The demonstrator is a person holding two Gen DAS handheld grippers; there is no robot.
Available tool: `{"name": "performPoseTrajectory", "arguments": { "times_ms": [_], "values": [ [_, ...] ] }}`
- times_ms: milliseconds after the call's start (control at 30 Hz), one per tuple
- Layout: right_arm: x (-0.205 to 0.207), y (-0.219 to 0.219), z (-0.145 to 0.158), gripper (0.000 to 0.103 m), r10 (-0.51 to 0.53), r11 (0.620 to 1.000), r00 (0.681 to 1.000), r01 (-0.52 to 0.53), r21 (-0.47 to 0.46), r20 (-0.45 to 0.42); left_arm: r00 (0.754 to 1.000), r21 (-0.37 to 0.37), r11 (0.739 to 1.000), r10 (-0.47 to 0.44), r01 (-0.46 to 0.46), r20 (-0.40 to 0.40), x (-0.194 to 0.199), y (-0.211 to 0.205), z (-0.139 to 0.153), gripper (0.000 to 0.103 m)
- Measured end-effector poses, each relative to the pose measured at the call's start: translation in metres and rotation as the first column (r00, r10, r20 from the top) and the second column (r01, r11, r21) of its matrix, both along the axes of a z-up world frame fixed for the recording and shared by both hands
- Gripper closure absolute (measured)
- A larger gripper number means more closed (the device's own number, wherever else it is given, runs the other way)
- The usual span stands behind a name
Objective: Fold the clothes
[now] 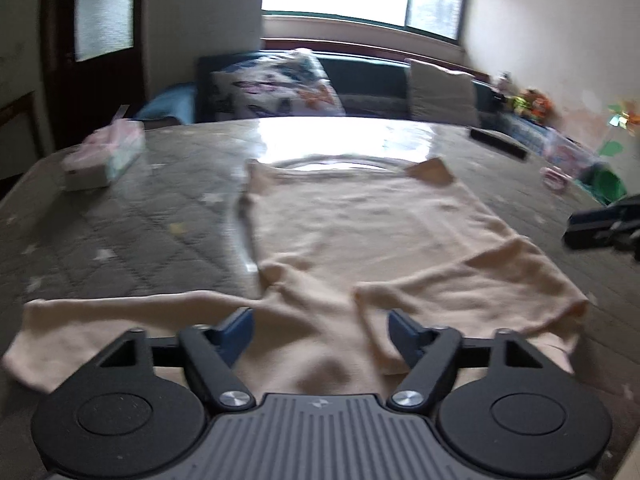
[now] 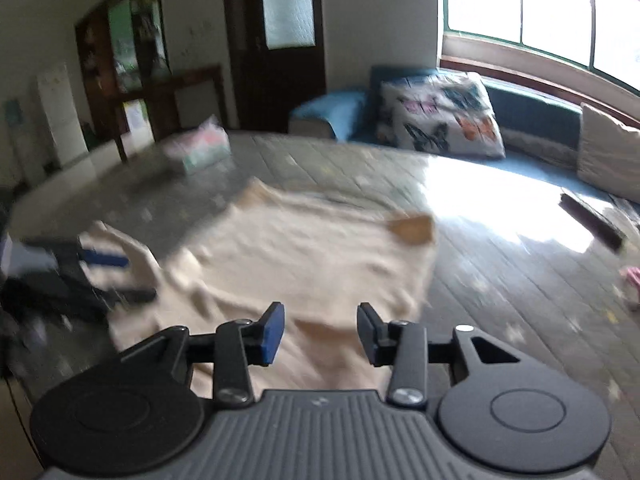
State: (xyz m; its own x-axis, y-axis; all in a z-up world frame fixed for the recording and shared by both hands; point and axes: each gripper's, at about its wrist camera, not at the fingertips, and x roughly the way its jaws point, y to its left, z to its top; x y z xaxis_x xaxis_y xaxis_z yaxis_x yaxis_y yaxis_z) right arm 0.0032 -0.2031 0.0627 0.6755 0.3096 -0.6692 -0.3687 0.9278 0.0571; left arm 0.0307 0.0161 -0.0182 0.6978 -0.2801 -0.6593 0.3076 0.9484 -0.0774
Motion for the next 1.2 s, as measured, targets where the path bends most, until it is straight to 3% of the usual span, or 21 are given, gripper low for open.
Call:
{"name": "performPoseTrajectory", "arguments": {
  "times_ms": [100, 367, 533, 633, 767, 900, 1000, 1200],
  "values": [
    [-0.007, -0.013, -0.017, 0.062, -0.005, 1.000, 0.998, 0.005, -0.014, -0.055, 0.999, 0.007, 0.999, -0.049, 0.049, -0.022, 0.003, -0.012, -0.006, 0.062],
    [-0.009, -0.018, -0.044, 0.062, 0.013, 1.000, 0.996, -0.012, 0.008, -0.090, 0.995, 0.037, 0.994, -0.099, 0.100, -0.021, 0.001, -0.028, -0.010, 0.088],
    [-0.005, -0.009, -0.052, 0.062, 0.035, 0.999, 0.994, -0.037, -0.018, -0.102, 0.995, 0.044, 0.994, -0.095, 0.096, -0.021, -0.002, -0.027, -0.006, 0.091],
    [-0.006, -0.010, -0.045, 0.052, 0.034, 0.999, 0.997, -0.035, -0.014, -0.075, 0.997, 0.050, 0.996, -0.075, 0.077, -0.035, -0.003, -0.027, -0.006, 0.088],
    [-0.008, -0.009, -0.041, 0.049, 0.037, 0.999, 0.998, -0.039, -0.032, -0.055, 0.996, 0.036, 0.997, -0.072, 0.073, -0.045, -0.002, -0.027, -0.008, 0.089],
    [-0.008, -0.007, -0.045, 0.046, 0.040, 0.998, 0.997, -0.043, -0.044, -0.058, 0.996, 0.035, 0.996, -0.078, 0.079, -0.041, -0.001, -0.029, -0.007, 0.098],
    [-0.007, -0.007, -0.045, 0.041, 0.034, 0.998, 0.998, -0.037, -0.051, -0.052, 0.998, 0.024, 0.998, -0.061, 0.061, -0.015, -0.003, -0.026, 0.004, 0.100],
    [-0.007, -0.011, -0.042, 0.040, 0.019, 0.999, 0.999, -0.021, -0.043, -0.035, 0.997, -0.022, 0.999, -0.022, 0.024, 0.073, -0.010, -0.016, 0.044, 0.101]
  ]
}}
